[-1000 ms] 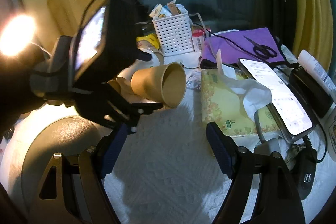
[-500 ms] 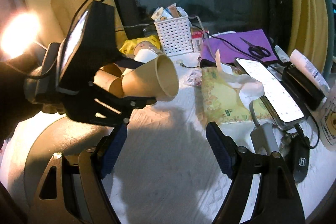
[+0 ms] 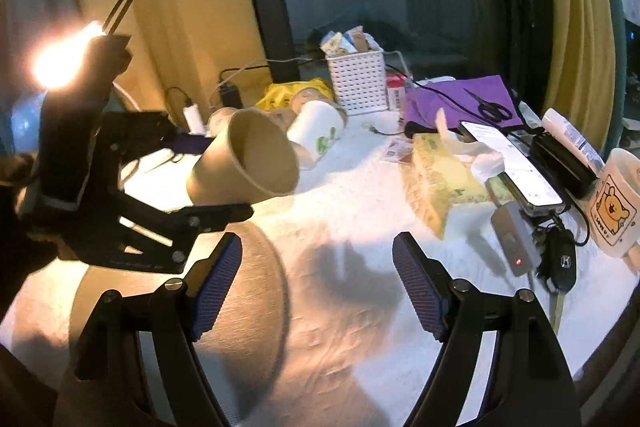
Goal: Flip cup upright
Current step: 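Lift the tan cup with the left tool and rotate it mouth up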
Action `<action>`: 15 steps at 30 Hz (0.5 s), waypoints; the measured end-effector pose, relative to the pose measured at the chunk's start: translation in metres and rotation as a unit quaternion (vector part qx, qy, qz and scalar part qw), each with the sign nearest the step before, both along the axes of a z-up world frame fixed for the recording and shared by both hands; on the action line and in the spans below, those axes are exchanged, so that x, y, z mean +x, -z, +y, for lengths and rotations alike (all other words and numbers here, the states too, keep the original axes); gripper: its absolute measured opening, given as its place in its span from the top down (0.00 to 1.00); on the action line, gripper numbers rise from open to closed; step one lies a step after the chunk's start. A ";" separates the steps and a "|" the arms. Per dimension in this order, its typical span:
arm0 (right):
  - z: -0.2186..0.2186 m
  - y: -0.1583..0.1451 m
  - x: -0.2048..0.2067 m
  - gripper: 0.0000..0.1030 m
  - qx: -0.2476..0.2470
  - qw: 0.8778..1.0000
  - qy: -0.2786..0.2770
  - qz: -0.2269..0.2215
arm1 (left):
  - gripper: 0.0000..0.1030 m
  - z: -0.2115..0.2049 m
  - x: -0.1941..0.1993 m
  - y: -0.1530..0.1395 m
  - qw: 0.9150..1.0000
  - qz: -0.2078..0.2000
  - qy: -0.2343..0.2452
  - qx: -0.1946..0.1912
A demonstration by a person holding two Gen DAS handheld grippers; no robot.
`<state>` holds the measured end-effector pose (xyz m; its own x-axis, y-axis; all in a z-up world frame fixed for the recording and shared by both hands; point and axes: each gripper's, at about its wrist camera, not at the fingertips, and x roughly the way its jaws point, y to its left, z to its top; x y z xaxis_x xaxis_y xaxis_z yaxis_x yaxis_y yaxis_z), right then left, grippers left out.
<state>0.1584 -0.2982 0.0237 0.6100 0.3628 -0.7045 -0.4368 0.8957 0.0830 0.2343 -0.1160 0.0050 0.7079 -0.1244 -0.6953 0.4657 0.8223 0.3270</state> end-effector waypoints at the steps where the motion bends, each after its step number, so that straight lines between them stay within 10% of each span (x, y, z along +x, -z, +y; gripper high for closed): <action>1: 0.004 -0.002 -0.006 0.21 0.000 1.000 -0.002 -0.001 | 0.37 0.006 -0.009 -0.001 1.000 -0.001 -0.008 -0.011; 15: 0.048 -0.024 -0.064 0.21 0.105 0.993 -0.054 0.022 | 0.37 0.043 -0.124 -0.007 0.984 -0.053 -0.115 -0.125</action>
<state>0.0941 -0.2501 0.0481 0.5301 0.5659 -0.6314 -0.5221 0.8046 0.2828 0.1101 -0.0726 0.0119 0.8046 -0.1111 -0.5833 0.2326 0.9628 0.1376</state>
